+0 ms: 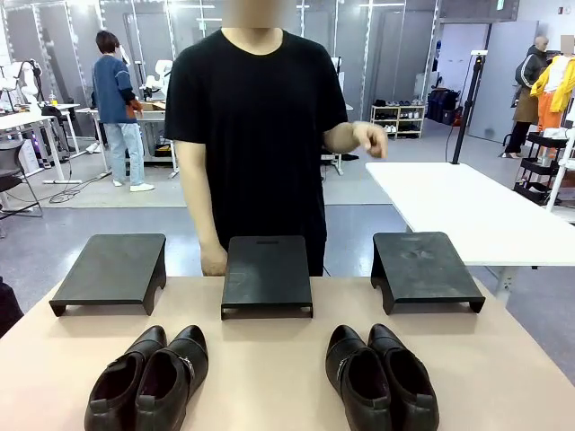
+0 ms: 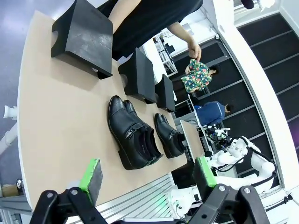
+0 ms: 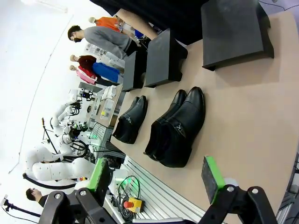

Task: Place the shoes on the stand as instructed by the person.
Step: Pick up one pair of Shoes and place it on the Shoes Stand indicated by the person.

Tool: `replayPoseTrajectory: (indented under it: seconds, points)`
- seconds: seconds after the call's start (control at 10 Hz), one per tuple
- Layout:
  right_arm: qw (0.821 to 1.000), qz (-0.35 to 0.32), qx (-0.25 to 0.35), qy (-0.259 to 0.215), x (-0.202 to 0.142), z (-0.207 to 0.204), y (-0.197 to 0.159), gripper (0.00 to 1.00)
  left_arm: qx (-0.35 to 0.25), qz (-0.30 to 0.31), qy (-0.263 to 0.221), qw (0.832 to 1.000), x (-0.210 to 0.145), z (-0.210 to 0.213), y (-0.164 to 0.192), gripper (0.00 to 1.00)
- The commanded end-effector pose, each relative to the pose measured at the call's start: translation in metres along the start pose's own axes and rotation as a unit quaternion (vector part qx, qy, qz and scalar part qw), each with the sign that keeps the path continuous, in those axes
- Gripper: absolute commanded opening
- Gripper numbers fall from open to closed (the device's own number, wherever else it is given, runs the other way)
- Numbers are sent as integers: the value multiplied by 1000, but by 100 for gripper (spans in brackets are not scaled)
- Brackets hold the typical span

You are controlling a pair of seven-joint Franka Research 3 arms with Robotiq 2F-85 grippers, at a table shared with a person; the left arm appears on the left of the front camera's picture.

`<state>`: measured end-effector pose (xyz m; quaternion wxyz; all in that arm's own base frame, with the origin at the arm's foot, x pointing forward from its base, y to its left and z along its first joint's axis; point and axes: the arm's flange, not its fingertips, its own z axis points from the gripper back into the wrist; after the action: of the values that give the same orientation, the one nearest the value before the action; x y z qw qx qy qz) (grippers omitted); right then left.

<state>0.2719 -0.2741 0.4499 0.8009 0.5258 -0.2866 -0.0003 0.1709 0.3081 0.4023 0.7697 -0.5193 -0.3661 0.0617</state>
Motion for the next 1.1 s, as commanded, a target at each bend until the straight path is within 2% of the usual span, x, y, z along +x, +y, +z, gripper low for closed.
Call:
replayPoseTrajectory:
  seconds: [0.0,1.0]
  points:
    - [1000,10,6,-6,-1,0,0,100,-10,-11,-8,1000,4,2,1,100]
    - [1000,10,6,-6,-1,0,0,100,-10,-11,-8,1000,4,2,1,100]
